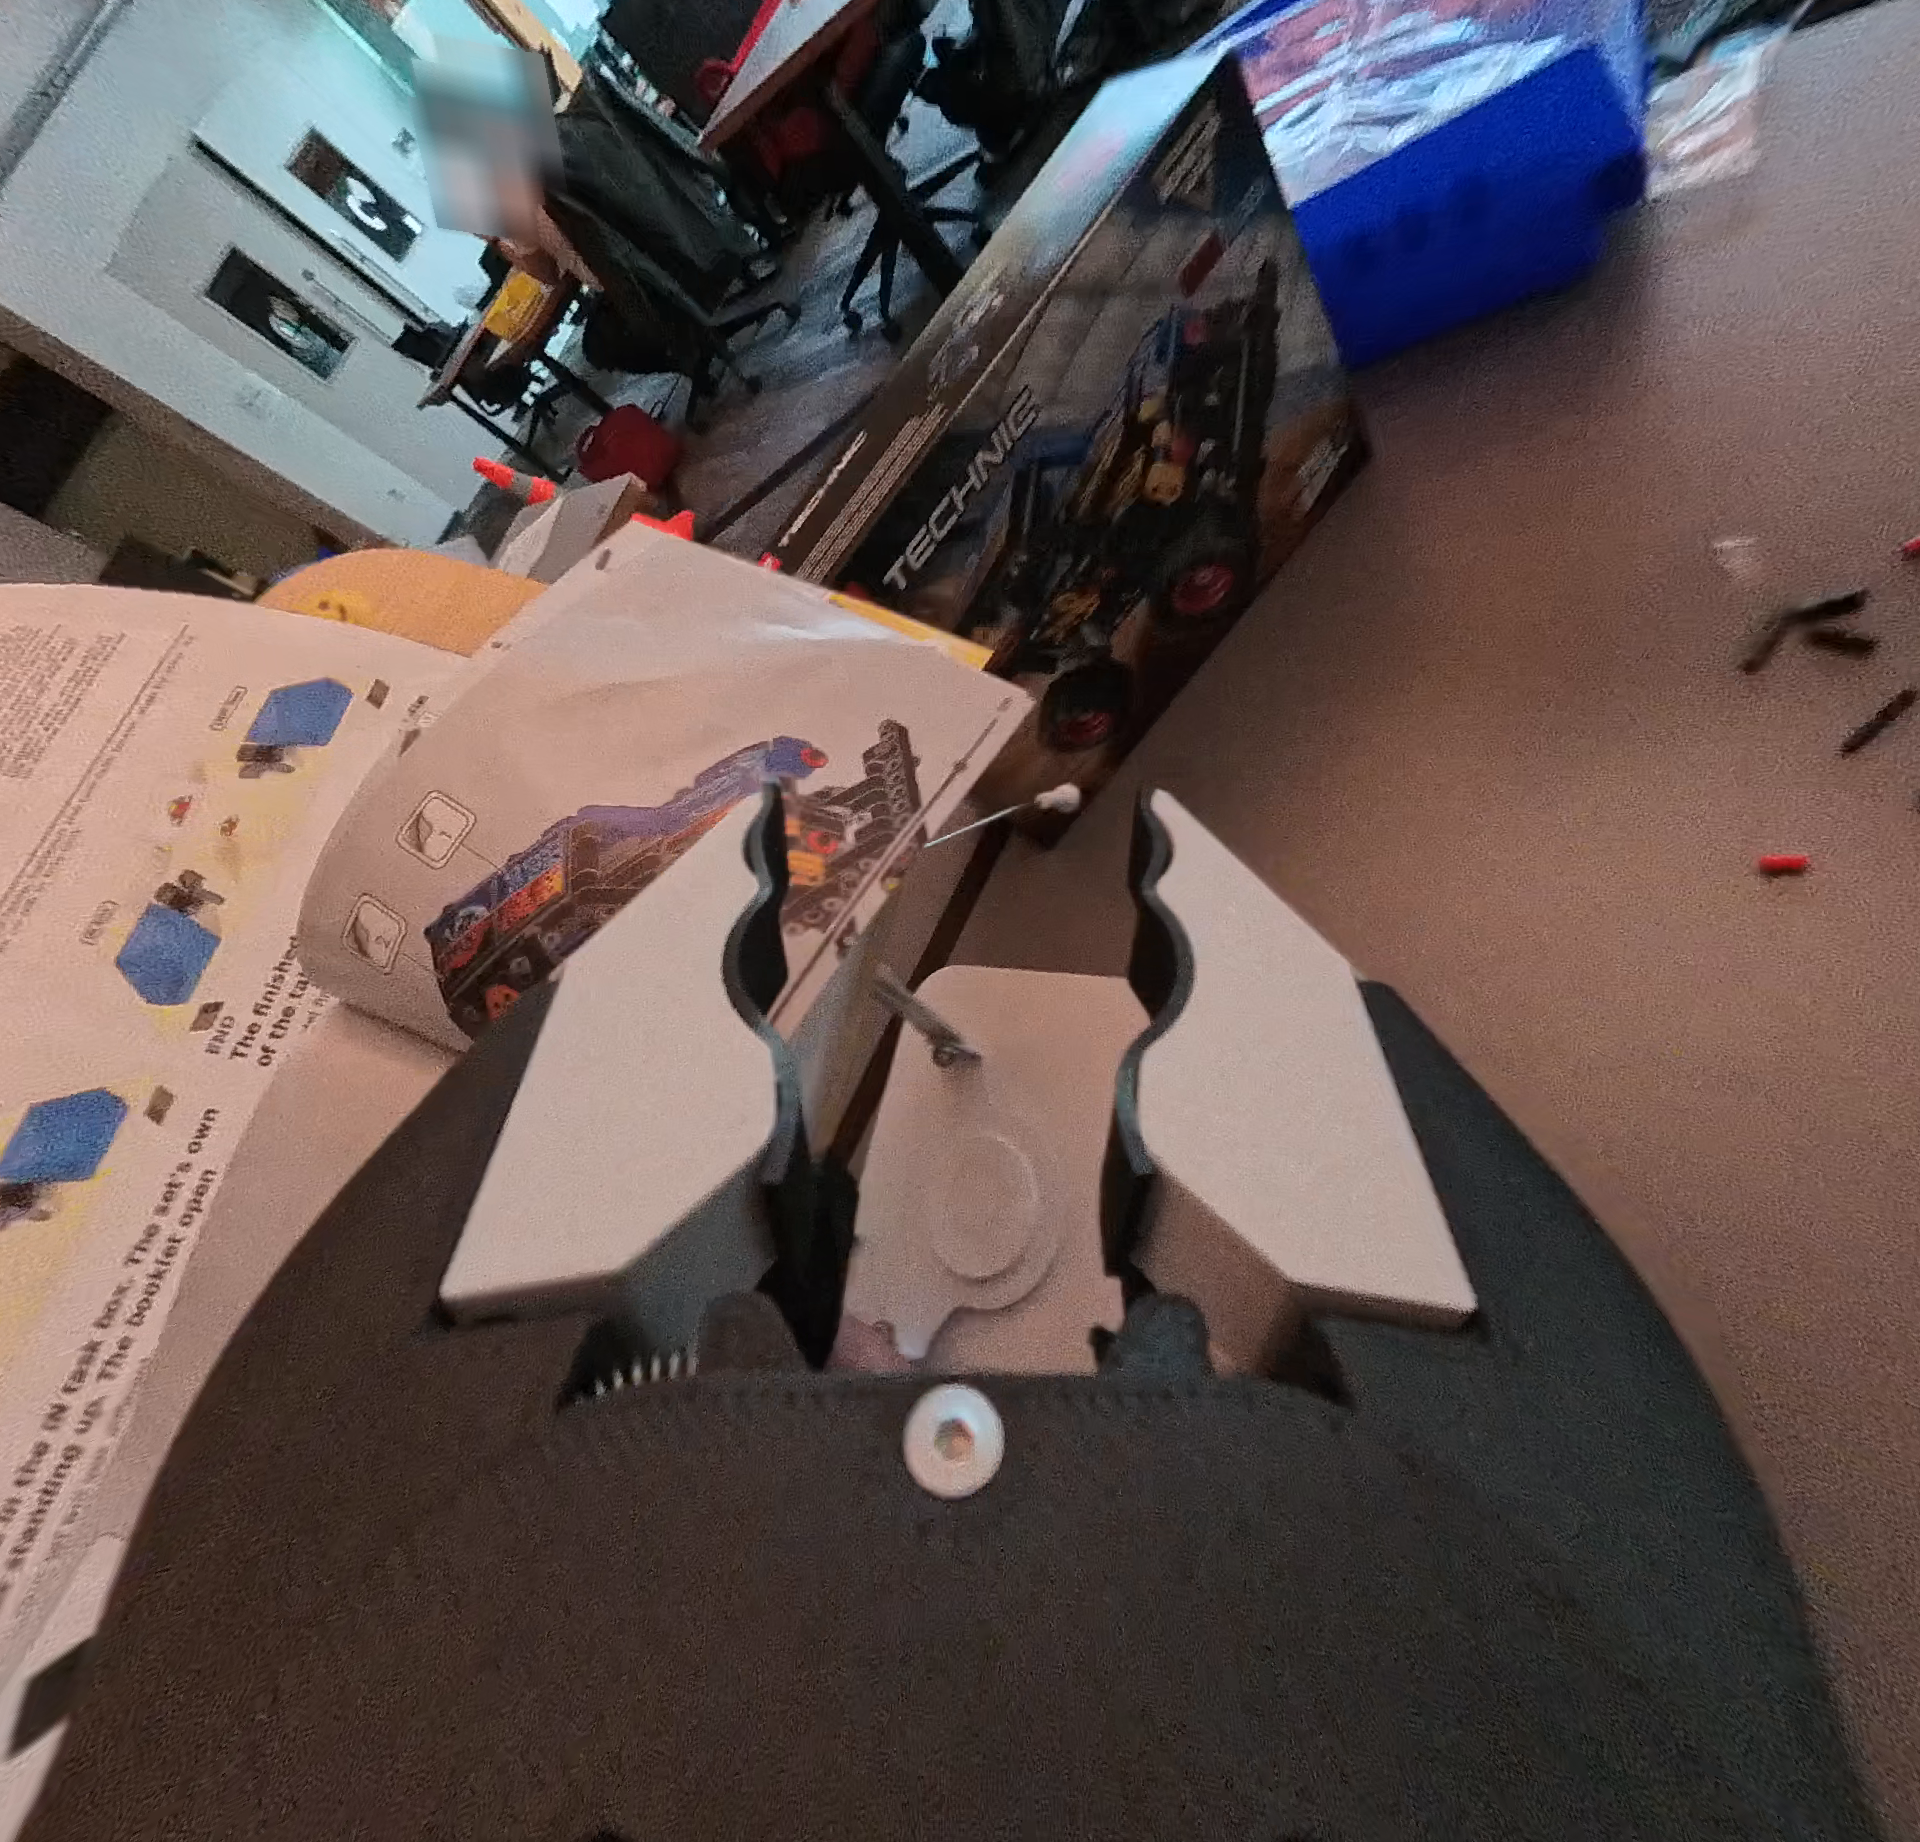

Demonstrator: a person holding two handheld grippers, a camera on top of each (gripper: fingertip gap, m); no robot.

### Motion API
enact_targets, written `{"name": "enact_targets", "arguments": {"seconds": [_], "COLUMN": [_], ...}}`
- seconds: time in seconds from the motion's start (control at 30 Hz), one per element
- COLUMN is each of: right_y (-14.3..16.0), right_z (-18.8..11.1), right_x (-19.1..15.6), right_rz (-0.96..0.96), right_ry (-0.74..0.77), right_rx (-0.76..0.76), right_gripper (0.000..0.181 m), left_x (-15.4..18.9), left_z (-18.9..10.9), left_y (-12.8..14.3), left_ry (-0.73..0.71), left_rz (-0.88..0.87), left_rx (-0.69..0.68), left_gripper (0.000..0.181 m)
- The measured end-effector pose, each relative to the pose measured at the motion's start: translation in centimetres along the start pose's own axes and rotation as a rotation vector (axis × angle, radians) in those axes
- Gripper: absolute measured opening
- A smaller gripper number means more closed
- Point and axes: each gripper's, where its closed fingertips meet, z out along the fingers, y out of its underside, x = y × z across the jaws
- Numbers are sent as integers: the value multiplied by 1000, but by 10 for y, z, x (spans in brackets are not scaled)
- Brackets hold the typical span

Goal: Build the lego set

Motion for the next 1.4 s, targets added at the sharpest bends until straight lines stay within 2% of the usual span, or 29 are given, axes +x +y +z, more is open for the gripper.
{"name": "enact_targets", "arguments": {"seconds": [0.07, 0.13, 0.2, 0.23, 0.27, 0.37, 0.5, 0.57, 0.6, 0.77, 0.9, 0.97, 1.07, 1.13, 1.27, 1.4], "right_y": [30, 58, 87, 98, 103, 104, 69, 38, 20, -61, -118, -147, -187, -206, -224, -233], "right_z": [35, 70, 99, 108, 114, 113, 83, 59, 47, 6, -9, -15, -17, -5, 20, 35], "right_x": [16, 16, -5, -18, -29, -37, -22, -24, -30, -92, -155, -183, -208, -214, -231, -233], "right_rz": [23, 30, 67, 94, 120, 200, 295, 284, 276, 151, 113, 155, 280, 360, 509, 562], "right_ry": [9, -12, -132, -195, -252, -312, -251, -233, -235, -337, -494, -592, -714, -741, -860, -865], "right_rx": [-86, -179, -297, -344, -364, -361, -237, -148, -102, 63, 171, 234, 325, 365, 358, 389], "right_gripper": [0, 0, 20, 38, 46, 50, 44, 41, 41, 38, 38, 39, 42, 44, 47, 36], "left_x": [-10, -9, -11, -10, -10, -11, -15, -13, -13, -17, -20, -22, -11, -11, -21, -29], "left_z": [17, 31, 38, 40, 40, 39, 40, 40, 39, 33, 26, 22, 13, 9, 7, 17], "left_y": [14, 30, 44, 49, 52, 59, 65, 65, 66, 73, 71, 68, 55, 51, 31, 23], "left_ry": [-40, -15, -18, -8, -6, -9, -17, -10, -16, -31, -4, -4, 71, 66, -24, -83], "left_rz": [64, 58, 60, 57, 53, 48, 31, 20, 22, -11, -96, -78, -48, -1, 152, 322], "left_rx": [-72, -131, -171, -183, -188, -190, -191, -180, -182, -179, -135, -115, -75, -78, -45, -73], "left_gripper": [65, 64, 54, 52, 49, 35, 12, 0, 0, 0, 0, 0, 0, 2, 16, 35]}}
